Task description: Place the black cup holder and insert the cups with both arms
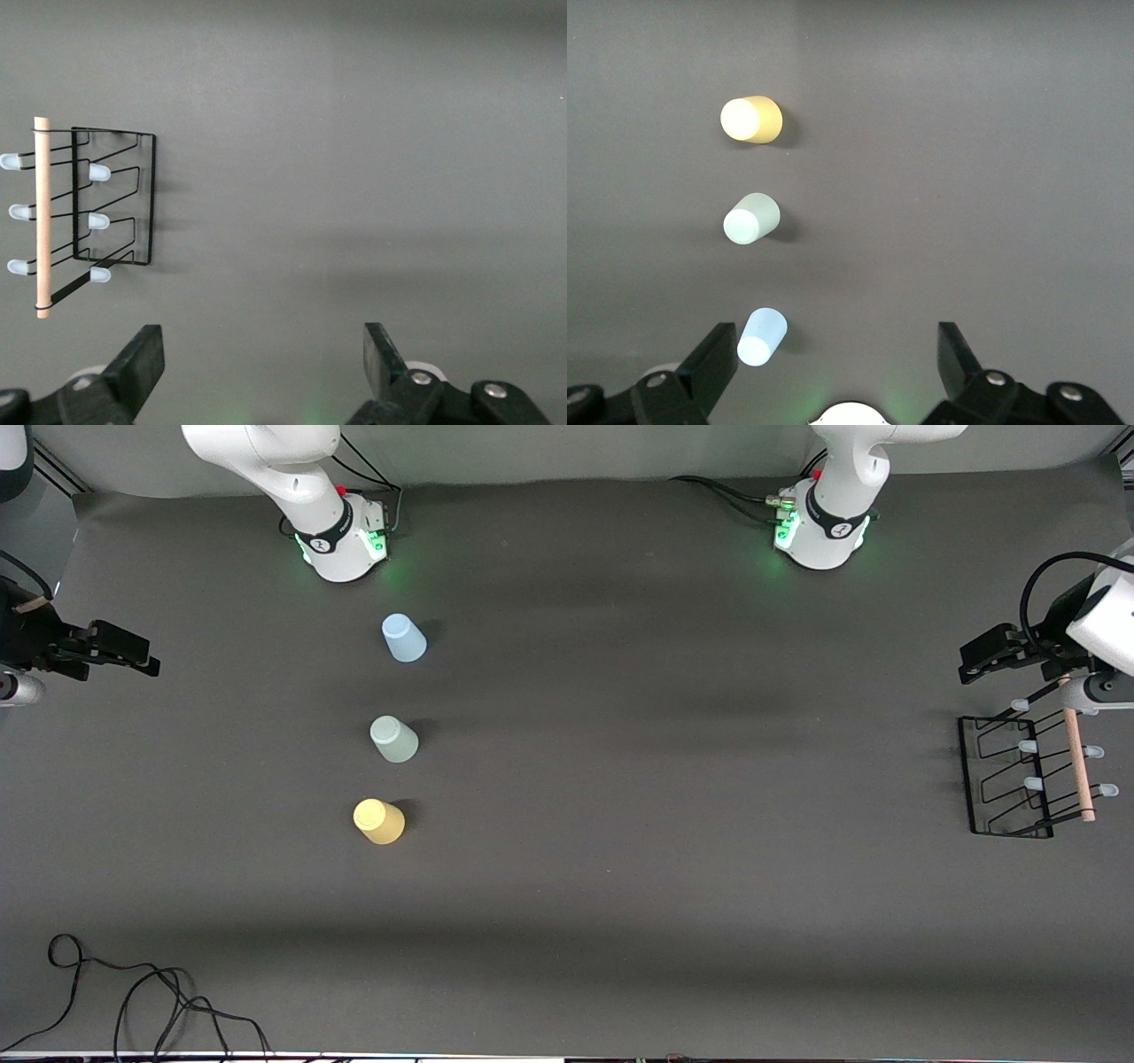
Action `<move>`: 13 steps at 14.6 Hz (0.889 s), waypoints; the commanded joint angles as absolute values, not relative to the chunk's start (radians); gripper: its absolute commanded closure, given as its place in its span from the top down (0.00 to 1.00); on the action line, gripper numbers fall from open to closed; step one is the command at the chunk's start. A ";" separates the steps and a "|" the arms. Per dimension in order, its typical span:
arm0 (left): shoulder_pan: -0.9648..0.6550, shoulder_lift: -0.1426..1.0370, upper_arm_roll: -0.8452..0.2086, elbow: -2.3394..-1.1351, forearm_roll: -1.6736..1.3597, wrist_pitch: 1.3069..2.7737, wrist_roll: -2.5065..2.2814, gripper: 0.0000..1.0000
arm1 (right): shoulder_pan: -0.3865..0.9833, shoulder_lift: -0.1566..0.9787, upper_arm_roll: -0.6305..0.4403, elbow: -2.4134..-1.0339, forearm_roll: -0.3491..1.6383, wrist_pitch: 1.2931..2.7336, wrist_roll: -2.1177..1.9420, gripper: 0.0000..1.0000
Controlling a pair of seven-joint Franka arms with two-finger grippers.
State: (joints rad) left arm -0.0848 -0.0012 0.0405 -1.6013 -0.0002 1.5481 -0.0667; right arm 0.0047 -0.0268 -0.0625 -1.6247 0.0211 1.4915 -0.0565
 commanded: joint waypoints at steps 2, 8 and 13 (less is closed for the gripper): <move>-0.098 -0.009 0.054 -1.611 0.014 1.536 -0.060 1.00 | 0.008 -0.043 -0.061 -1.634 0.025 1.486 -0.035 1.00; -0.098 -0.011 0.054 -1.661 0.044 1.551 -0.064 1.00 | 0.008 -0.041 -0.061 -1.632 0.025 1.486 -0.035 1.00; 0.070 -0.012 0.058 -1.794 0.094 1.641 0.131 1.00 | 0.006 -0.041 -0.061 -1.634 0.023 1.486 -0.035 1.00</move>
State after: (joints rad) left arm -0.0286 0.0042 0.0532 -1.7228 0.0815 1.5787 -0.0097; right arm 0.0047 -0.0268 -0.0624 -1.6247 0.0211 1.4914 -0.0565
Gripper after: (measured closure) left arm 0.000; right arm 0.000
